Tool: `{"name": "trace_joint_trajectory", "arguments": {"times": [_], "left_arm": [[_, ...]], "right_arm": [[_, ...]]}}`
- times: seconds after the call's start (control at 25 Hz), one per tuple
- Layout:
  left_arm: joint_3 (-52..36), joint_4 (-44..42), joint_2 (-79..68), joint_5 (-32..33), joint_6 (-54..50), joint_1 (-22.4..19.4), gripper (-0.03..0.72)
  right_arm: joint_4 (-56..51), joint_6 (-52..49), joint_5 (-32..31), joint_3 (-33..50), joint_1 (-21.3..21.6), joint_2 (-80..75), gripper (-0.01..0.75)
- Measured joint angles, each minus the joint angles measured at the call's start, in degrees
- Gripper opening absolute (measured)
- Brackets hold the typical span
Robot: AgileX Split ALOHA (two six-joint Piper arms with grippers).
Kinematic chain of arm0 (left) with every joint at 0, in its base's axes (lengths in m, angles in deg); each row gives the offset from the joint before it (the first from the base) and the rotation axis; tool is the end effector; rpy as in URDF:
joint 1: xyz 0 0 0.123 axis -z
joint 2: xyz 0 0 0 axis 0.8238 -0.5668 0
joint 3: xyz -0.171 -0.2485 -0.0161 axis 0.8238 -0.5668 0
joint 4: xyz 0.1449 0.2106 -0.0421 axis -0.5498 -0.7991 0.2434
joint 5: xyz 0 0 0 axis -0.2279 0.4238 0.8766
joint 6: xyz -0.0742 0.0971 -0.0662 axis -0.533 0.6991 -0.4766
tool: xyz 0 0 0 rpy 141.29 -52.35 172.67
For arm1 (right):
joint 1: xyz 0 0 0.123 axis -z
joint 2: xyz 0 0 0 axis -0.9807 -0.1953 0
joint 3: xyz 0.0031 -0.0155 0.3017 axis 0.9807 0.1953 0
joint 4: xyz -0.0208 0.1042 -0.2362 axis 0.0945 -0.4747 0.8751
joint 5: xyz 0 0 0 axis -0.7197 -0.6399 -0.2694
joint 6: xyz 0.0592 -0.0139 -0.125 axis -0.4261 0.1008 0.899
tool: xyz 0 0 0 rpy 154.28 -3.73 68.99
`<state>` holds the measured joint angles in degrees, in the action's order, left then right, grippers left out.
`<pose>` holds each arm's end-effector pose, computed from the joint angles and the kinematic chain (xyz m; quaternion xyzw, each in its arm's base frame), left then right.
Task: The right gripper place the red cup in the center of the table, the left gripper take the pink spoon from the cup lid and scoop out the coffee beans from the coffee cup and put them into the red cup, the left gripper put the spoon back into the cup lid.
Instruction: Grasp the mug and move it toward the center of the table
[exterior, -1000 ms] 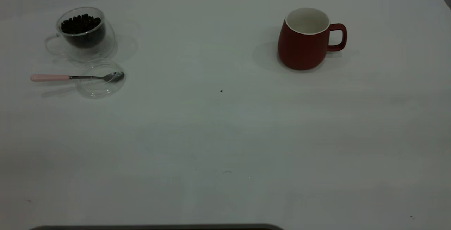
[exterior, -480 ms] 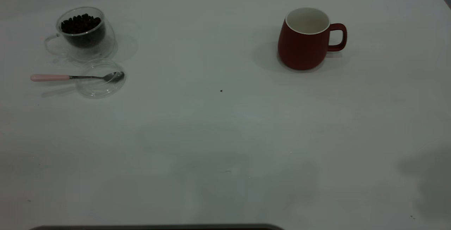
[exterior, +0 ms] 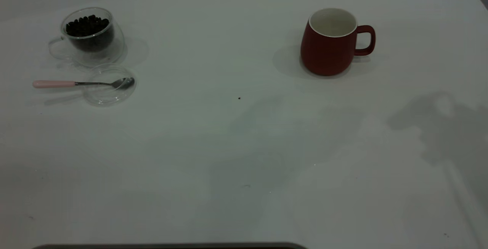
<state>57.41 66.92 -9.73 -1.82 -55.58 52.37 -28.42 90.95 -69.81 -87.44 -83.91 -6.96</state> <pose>0.0210 -0.0038 0.2448 0.0109 0.8750 0.0117 0.4838 0.3308 0.0246 0.1534 -0.3316 0.9128 -0.0798 0.2247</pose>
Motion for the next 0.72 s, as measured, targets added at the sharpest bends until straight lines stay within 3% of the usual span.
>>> {"name": "trace_joint_trajectory", "arguments": {"times": [0.4,0.72], "left_arm": [[0.0,0.0,0.0,0.0,0.0,0.0,0.516],[0.0,0.0,0.0,0.0,0.0,0.0,0.516]], "right_arm": [[0.1,12.4,2.5,-16.3,-1.5,-24.1,0.636],[0.1,22.3,3.9,-25.8,-5.0,-34.4,0.615]]}}
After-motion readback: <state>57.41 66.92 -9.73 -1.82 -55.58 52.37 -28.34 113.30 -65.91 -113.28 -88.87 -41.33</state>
